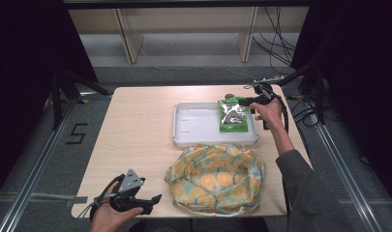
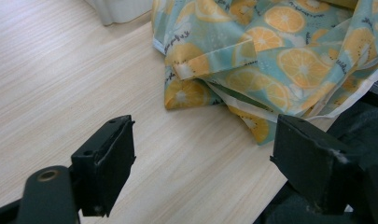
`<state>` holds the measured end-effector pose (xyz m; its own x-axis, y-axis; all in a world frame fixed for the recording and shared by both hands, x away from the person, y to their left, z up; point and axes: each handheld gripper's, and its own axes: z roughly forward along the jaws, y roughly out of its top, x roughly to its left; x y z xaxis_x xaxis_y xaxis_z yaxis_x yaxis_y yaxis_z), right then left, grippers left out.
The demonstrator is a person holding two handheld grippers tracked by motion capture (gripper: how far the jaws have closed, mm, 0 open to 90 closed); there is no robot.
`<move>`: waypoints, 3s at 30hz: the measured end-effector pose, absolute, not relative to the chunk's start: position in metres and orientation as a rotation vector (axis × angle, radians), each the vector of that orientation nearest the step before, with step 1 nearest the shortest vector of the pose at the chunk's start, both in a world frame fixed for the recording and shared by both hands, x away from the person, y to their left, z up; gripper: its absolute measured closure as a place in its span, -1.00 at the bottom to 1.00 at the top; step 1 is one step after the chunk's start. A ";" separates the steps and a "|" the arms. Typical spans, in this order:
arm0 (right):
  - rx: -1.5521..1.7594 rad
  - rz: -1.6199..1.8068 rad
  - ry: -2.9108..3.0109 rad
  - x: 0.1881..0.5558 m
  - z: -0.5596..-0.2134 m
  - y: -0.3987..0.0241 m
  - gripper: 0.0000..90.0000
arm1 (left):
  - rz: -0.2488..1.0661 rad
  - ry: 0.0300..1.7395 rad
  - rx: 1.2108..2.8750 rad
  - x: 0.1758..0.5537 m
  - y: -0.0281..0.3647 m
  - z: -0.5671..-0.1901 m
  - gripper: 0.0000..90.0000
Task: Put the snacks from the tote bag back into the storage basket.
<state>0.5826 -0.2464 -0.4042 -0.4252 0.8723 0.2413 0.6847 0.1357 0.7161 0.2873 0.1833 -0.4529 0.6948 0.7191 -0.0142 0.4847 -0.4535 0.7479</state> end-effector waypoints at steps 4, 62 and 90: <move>1.462 1.207 2.193 0.574 -0.398 -0.245 0.31 | 0.412 0.897 2.146 0.289 0.184 -0.453 -0.55; 1.130 1.308 2.356 0.460 -0.399 -0.242 -0.06 | 0.437 0.900 2.135 0.290 0.187 -0.452 -0.55; 1.114 1.334 2.341 0.411 -0.415 -0.261 -0.10 | 0.411 0.943 2.116 0.288 0.186 -0.452 -0.55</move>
<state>0.4109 -0.2613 -0.4145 -0.6865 0.7082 0.1652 0.5030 0.2983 0.8112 0.2882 0.1858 -0.4523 0.6739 0.7387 -0.0164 0.4905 -0.4307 0.7575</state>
